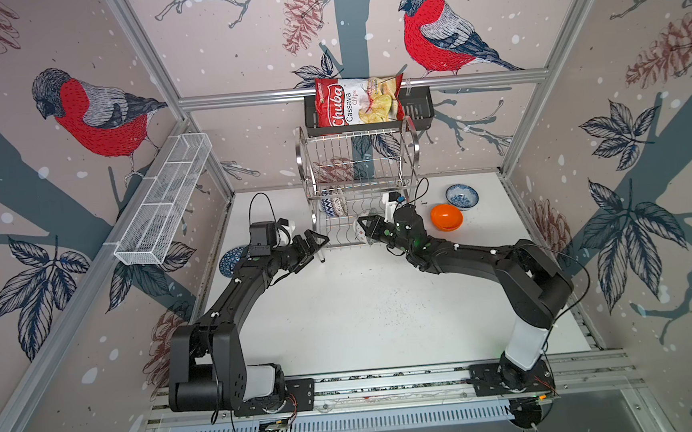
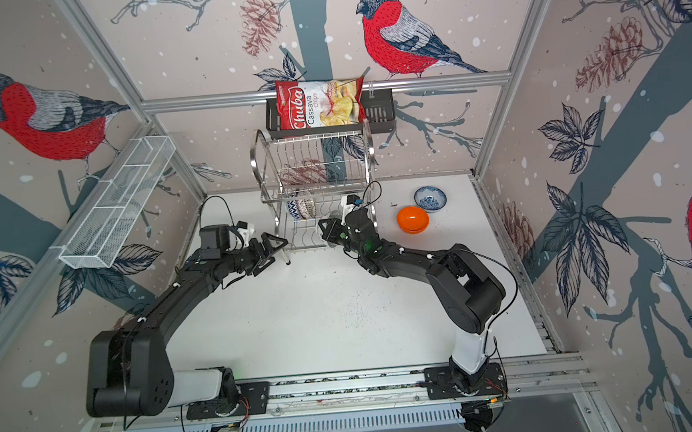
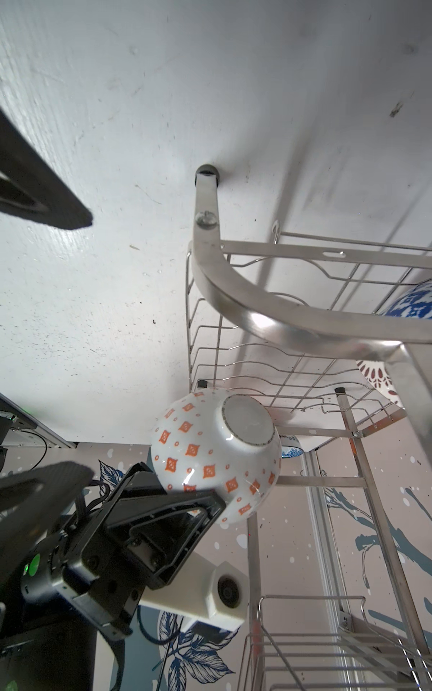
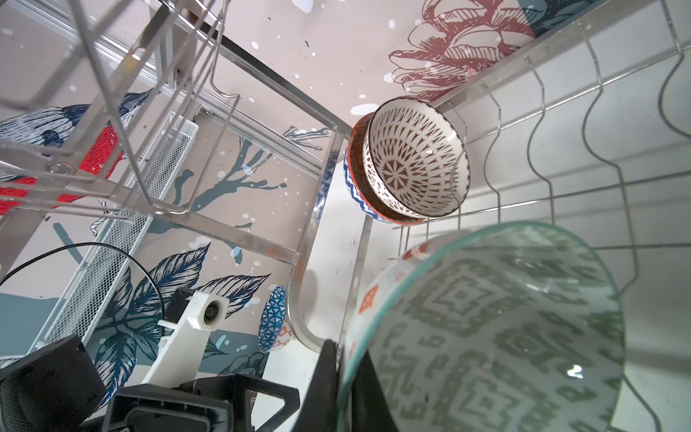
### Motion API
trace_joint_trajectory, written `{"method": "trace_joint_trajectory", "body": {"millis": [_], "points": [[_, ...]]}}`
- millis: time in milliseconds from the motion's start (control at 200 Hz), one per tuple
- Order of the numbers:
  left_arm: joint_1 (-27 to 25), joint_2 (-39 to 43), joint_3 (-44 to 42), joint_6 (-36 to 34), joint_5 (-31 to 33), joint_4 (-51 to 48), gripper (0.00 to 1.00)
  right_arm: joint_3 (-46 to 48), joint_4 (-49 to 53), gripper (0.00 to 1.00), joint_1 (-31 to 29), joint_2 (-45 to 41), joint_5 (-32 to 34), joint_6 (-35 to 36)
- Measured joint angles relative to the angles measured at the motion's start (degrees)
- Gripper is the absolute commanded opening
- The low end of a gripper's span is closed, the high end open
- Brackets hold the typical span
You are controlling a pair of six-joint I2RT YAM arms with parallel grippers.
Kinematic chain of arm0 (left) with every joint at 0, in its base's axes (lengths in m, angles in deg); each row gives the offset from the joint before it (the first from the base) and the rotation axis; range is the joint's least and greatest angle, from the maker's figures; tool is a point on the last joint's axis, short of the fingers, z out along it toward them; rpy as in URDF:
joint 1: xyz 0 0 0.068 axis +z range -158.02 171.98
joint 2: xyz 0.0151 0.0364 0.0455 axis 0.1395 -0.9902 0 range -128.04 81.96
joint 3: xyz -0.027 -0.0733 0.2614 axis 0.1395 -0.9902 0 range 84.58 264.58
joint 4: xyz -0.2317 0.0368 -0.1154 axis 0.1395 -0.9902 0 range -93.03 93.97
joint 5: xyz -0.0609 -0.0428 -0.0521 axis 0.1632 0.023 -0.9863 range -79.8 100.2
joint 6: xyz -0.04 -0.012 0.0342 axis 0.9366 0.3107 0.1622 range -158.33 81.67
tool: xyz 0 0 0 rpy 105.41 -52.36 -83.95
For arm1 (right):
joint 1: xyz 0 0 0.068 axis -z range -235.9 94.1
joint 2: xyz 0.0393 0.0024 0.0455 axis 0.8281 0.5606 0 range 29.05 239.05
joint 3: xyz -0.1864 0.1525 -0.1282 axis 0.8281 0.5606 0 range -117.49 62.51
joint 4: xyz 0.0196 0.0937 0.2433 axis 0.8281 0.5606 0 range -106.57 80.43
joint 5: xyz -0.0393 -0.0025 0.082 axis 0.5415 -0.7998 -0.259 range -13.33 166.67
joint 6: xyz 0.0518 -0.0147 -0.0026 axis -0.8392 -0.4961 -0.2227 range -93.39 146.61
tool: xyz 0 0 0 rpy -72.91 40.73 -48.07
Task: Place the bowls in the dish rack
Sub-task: 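Raise the green-patterned bowl up beside the rack slots with the right gripper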
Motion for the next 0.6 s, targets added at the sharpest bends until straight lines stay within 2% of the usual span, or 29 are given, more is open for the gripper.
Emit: {"method": "trace_joint_trajectory", "body": {"millis": [600], "points": [[0.0,0.2,-0.6,0.0,-0.2,-0.2,0.97,0.6,-19.4,0.00,1.8,7.6,-4.9,-6.0]]}}
